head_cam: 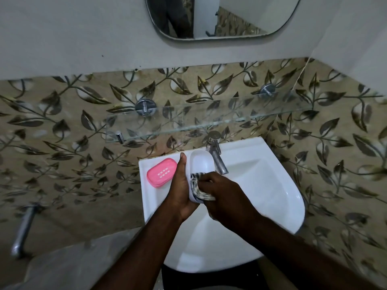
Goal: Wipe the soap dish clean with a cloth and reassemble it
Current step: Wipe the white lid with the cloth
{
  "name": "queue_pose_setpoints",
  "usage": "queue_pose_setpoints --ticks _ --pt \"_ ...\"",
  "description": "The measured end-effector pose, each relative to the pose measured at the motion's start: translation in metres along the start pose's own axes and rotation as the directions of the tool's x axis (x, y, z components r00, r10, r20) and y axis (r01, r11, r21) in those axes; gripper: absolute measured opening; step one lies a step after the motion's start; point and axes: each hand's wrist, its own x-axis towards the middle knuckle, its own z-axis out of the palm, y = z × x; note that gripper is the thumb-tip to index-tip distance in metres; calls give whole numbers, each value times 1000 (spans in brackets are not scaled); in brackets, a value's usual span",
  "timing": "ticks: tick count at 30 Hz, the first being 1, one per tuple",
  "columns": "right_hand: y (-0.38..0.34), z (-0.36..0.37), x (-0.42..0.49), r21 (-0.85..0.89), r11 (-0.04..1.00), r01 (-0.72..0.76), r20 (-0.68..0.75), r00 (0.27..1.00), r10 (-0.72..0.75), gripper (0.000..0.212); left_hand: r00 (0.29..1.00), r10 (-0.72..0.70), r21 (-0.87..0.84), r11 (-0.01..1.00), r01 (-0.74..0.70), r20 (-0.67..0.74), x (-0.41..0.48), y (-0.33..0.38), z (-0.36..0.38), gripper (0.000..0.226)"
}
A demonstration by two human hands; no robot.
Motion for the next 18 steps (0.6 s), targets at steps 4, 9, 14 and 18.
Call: queue_pose_setpoints --ticks 4,9,14,18 --pt "6 -2 17 -68 998 11 -84 996 -17 27 999 37 22 999 -37 1 -1 2 11 67" --pt "3 -4 37 24 989 -143 -219 965 145 22 992 121 136 984 -115 -39 -4 10 24 58" --pt "-3 -3 20 384 886 -262 -17 957 290 15 979 196 260 950 -174 -59 -5 12 27 49" --pt "-4 -4 16 577 759 -303 8 931 365 8 978 203 317 931 -180 -41 -9 6 35 51"
